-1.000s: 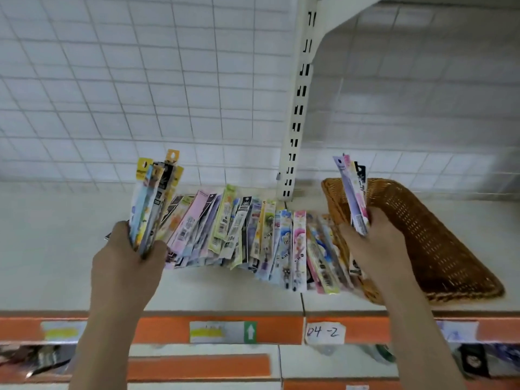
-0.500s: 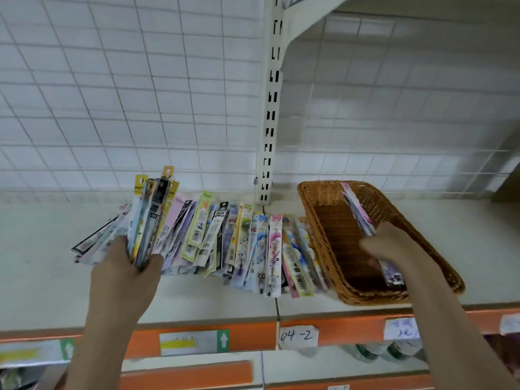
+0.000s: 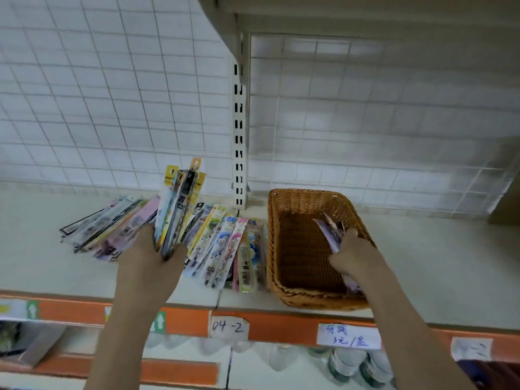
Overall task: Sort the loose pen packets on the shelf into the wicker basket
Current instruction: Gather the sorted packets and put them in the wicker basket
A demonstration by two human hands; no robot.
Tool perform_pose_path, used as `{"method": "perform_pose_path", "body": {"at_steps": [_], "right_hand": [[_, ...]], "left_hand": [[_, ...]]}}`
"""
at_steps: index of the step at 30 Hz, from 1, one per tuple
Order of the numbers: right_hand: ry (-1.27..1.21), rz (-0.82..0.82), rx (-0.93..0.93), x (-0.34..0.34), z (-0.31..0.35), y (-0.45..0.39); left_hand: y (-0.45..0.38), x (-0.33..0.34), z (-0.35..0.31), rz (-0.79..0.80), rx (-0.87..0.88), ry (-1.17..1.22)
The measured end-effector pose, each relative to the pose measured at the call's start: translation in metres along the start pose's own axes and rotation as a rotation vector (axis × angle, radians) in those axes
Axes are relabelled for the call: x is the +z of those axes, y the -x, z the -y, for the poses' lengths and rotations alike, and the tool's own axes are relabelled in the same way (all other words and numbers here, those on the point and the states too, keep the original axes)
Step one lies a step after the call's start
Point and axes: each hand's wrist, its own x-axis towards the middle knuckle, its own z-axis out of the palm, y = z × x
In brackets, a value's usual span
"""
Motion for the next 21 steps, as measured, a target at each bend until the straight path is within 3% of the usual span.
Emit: {"method": "perform_pose_path", "body": {"at_steps": [11, 21], "right_hand": [[0.152, 0.012, -0.179, 0.0, -0.008, -0.002], [0.141, -0.148, -0.29, -0.001, -0.019, -0.012]], "left_hand": [[0.041, 0.02, -0.039, -0.072, -0.027, 0.019], [0.038, 0.038, -0.085, 0.091, -0.056, 0.034]]}}
